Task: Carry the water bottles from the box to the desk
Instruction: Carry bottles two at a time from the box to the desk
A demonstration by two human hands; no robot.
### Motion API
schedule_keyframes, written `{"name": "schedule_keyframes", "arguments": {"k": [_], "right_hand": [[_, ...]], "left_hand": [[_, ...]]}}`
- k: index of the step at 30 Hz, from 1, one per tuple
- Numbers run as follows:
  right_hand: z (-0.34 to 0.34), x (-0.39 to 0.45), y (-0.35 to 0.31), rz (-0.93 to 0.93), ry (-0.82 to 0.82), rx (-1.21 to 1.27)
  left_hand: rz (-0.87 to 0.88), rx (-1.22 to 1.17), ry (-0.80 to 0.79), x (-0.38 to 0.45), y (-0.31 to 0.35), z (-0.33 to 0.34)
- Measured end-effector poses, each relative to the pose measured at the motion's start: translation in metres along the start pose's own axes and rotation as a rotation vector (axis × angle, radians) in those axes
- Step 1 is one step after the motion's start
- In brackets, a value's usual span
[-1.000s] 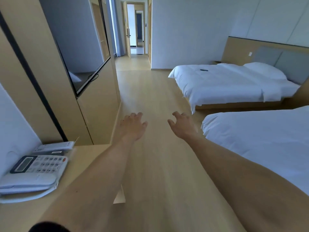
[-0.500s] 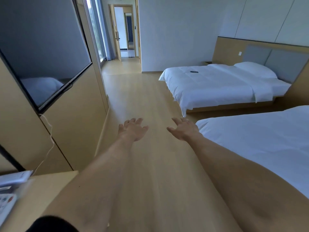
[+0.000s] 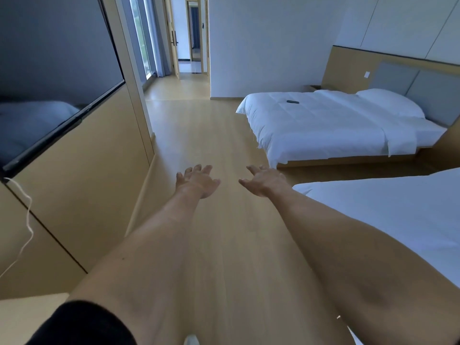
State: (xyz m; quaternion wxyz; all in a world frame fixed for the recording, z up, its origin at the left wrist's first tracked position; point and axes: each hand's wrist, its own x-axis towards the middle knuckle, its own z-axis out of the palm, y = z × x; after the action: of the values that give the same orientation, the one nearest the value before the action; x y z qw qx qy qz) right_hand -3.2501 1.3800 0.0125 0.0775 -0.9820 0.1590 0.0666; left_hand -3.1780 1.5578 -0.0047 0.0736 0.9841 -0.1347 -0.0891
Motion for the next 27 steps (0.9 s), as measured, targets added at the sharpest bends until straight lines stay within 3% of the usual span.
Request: {"name": "schedule_keyframes", "arguments": {"k": [17,27], "right_hand": [[-0.017,0.315,-0.078,0.058,-0.113,-0.02],[-0.029,0.479,-0.067,0.071,-0.103,-0.05]], "left_hand": [[0.049,-0.024,-0.064,0.328,-0.056,-0.032],[0.108,0.004,-0.121,0.497,-0.046,-0.045]]}}
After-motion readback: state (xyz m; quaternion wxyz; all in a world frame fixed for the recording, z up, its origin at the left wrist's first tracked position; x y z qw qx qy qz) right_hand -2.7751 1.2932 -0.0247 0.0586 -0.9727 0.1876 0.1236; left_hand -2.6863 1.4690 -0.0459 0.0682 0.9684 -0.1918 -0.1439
